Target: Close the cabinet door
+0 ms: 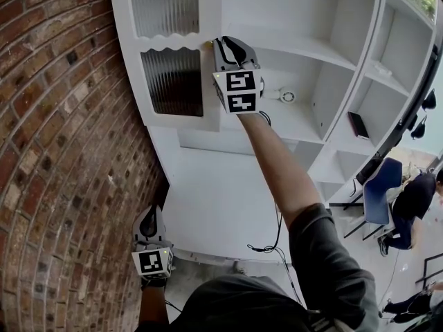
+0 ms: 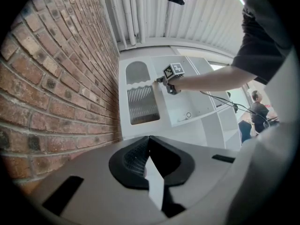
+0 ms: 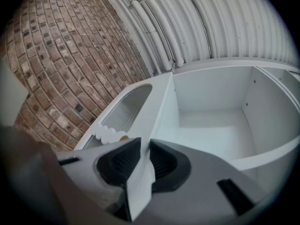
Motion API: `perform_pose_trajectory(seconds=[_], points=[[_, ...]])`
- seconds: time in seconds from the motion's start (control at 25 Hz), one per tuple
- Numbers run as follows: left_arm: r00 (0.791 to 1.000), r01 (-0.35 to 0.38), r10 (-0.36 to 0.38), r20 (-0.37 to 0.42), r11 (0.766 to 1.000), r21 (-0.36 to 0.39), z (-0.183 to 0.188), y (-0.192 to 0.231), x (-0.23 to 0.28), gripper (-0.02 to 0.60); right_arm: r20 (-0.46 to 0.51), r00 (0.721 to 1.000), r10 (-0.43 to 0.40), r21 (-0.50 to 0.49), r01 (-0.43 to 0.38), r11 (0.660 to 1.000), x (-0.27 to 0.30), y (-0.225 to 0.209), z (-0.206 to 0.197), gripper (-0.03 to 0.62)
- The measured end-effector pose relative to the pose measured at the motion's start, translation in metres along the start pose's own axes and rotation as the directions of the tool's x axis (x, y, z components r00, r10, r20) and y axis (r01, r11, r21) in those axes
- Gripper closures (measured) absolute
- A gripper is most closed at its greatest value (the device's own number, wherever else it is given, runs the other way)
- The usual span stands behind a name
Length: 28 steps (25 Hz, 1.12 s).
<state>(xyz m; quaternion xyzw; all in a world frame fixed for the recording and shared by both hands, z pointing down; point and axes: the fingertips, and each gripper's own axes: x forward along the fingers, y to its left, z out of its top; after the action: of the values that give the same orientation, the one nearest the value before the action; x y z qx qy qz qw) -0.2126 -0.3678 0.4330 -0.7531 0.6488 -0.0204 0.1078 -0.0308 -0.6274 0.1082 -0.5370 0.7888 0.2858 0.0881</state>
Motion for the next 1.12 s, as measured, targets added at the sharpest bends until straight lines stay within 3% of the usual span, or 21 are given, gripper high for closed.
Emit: perform_pose_trajectory(seconds=[0.8, 1.12], points=[[1.000, 0.001, -0.001, -0.008, 1.000, 0.002, 0.000, 0.003, 0.002, 0.580, 0.007, 1.000, 0.004, -0.033, -0.004, 0.999, -0.005, 0.003, 0.002, 0.531], [1.000, 0.005, -0.005, 0.028, 1.000, 0.002, 0.015, 0.003, 0.009, 0.580, 0.027, 1.000, 0.015, -0.015, -0.015, 1.000, -0.039, 0.004, -0.001, 0.531]])
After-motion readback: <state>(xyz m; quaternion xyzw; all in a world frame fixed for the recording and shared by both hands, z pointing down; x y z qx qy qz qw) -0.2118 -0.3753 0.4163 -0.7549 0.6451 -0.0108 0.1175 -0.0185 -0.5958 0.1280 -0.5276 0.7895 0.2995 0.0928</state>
